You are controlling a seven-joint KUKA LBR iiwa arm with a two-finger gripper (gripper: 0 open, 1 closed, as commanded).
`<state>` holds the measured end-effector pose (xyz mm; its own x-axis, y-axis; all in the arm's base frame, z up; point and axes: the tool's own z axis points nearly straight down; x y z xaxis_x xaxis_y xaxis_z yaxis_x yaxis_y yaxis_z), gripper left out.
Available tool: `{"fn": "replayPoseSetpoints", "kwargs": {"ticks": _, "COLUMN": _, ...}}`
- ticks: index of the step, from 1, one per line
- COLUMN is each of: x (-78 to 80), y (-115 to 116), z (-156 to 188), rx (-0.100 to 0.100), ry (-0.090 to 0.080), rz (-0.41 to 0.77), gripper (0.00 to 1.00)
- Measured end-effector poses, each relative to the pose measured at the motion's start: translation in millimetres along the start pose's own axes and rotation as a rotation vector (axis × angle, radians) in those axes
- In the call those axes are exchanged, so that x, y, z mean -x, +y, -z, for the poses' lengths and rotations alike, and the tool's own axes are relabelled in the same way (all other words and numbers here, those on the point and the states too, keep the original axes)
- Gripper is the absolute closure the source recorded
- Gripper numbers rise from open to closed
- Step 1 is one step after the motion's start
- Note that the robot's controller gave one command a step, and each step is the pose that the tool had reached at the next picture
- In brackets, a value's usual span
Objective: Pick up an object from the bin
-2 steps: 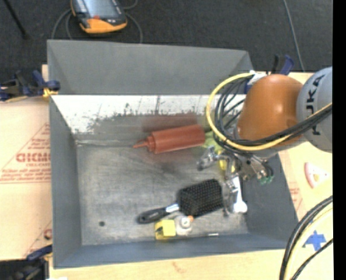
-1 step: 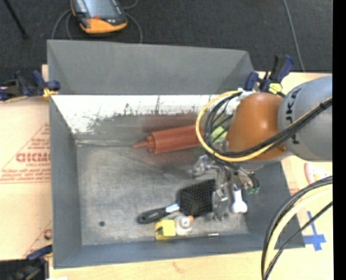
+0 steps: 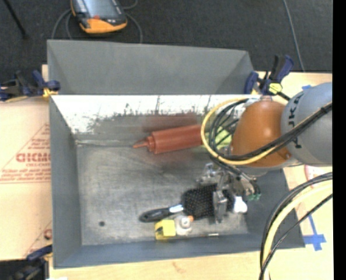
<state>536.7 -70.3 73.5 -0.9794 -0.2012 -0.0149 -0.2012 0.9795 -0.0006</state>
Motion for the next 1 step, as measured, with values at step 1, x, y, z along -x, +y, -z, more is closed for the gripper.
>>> {"fn": "replayPoseSetpoints", "kwargs": {"ticks": 1, "x": 0.0, "y": 0.1, "z": 0.0, "rx": 0.000, "ry": 0.000, "rz": 0.001, "gripper": 1.00}}
